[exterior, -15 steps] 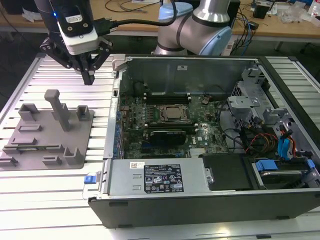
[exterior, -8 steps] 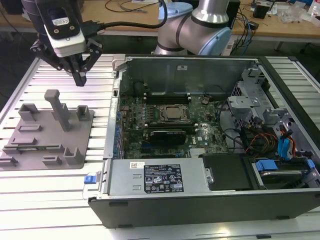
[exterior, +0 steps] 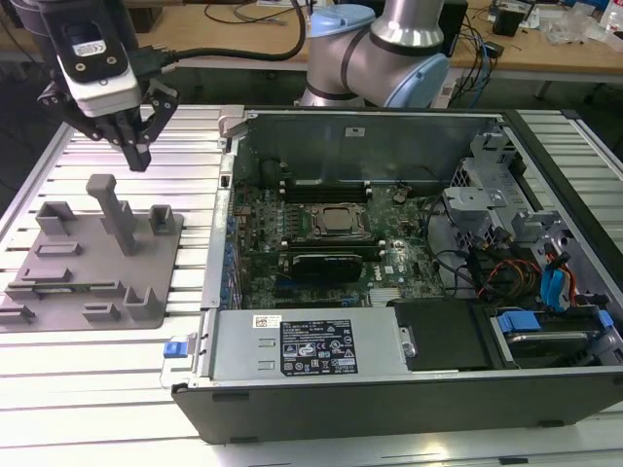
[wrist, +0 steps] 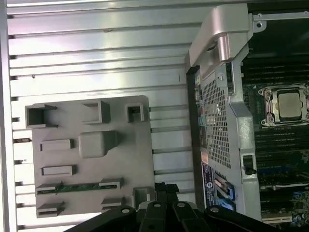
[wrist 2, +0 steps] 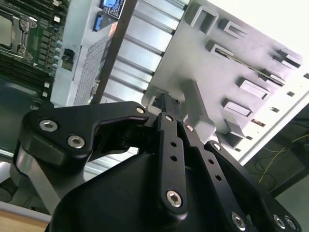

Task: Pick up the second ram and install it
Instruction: 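Reach for the second ram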

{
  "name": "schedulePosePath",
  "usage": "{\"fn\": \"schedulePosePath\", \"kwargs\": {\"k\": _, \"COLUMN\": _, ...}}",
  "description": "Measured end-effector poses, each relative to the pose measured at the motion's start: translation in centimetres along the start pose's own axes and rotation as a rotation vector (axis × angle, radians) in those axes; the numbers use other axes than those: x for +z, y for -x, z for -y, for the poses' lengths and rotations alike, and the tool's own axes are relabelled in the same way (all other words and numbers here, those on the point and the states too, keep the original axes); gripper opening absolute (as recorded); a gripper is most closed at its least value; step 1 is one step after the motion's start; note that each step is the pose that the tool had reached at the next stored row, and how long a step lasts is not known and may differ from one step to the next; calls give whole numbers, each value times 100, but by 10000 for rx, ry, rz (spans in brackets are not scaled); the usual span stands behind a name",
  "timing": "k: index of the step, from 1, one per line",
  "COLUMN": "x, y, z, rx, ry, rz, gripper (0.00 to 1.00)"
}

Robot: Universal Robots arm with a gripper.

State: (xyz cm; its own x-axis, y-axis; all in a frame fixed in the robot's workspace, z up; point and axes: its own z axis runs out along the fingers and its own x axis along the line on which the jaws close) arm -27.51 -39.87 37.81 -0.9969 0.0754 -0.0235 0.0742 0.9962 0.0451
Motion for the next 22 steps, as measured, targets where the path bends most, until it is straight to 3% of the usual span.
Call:
{"fn": "schedulePosePath", "kwargs": {"k": 10, "x": 46, "y": -300, "z": 25, "rx": 0, "ry": 0, "rz": 1, "gripper": 8}}
{"fn": "schedulePosePath", "kwargs": {"k": 17, "x": 93, "y": -597, "z": 49, "rx": -1, "ry": 2, "rz": 20, "gripper": 8}}
{"fn": "schedulePosePath", "kwargs": {"k": 19, "x": 119, "y": -728, "z": 61, "rx": -3, "ry": 2, "rz": 32, "gripper": 8}}
{"fn": "schedulePosePath", "kwargs": {"k": 22, "x": 201, "y": -852, "z": 78, "rx": -2, "ry": 3, "rz": 33, "gripper": 8}}
